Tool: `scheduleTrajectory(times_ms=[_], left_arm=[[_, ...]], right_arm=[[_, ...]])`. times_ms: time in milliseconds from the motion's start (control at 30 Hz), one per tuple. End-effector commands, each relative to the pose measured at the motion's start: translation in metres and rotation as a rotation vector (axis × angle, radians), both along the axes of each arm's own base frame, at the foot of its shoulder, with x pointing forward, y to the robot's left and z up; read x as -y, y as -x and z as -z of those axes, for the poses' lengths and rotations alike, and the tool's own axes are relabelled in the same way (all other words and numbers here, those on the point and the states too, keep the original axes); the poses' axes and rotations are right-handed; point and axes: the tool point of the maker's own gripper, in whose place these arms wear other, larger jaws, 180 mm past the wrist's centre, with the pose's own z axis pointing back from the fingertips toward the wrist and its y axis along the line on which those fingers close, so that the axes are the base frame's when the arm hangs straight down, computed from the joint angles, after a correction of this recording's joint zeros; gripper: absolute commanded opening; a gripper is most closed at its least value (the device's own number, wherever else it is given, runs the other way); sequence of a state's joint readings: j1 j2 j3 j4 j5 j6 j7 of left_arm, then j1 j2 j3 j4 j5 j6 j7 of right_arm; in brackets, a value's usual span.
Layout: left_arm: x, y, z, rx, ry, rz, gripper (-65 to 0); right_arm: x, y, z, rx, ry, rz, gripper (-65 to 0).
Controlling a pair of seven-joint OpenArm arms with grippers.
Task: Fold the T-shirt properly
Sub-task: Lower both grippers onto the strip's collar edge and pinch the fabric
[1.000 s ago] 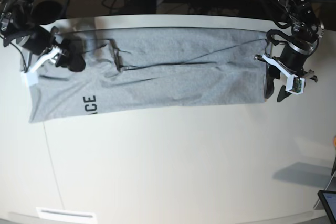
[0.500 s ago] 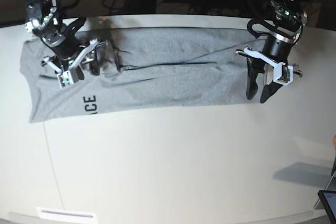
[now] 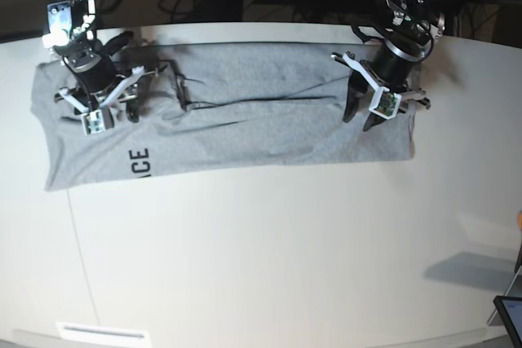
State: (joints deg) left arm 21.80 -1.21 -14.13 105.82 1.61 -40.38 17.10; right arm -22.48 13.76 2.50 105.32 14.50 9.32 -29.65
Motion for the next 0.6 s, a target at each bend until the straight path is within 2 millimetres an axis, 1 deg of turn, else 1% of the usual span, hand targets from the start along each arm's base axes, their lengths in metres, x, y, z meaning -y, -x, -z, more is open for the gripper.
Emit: scheduleTrajectory(times_ms=[0, 67, 100, 233, 367, 433, 567], left_arm=[[0.003, -0.004, -0.009, 0.038, 0.011, 0.010, -42.5], [0.000, 0.003, 0.005, -0.003, 0.012, 0.002, -42.5], [-0.001, 0.005, 0.011, -0.021, 0.015, -0.002, -42.5], [-0.009, 0.011, 0.030, -0.076, 0.004, -0.006, -42.5], [-0.026, 0.016, 0.044, -0.123, -0.032, 0.002, -42.5], [-0.033, 0.009, 0.043, -0.116, -0.045, 0.003, -42.5], [-0.044, -0.001, 0.046, -0.120, -0.063, 0.001, -42.5]], right_arm=[[0.010, -0.007, -0.007, 0.034, 0.012, 0.016, -35.3], [0.016, -0.007, 0.001, 0.014, 0.015, 0.016, -31.2], [0.017, -0.004, 0.008, -0.005, 0.013, 0.004, -29.9], [0.022, 0.003, 0.029, -0.063, 0.003, -0.010, -29.6], [0.022, 0.010, 0.046, -0.110, -0.012, 0.008, -29.6], [0.023, 0.013, 0.052, -0.127, -0.013, 0.011, -29.6], [0.023, 0.007, 0.052, -0.121, -0.013, 0.013, -29.7]])
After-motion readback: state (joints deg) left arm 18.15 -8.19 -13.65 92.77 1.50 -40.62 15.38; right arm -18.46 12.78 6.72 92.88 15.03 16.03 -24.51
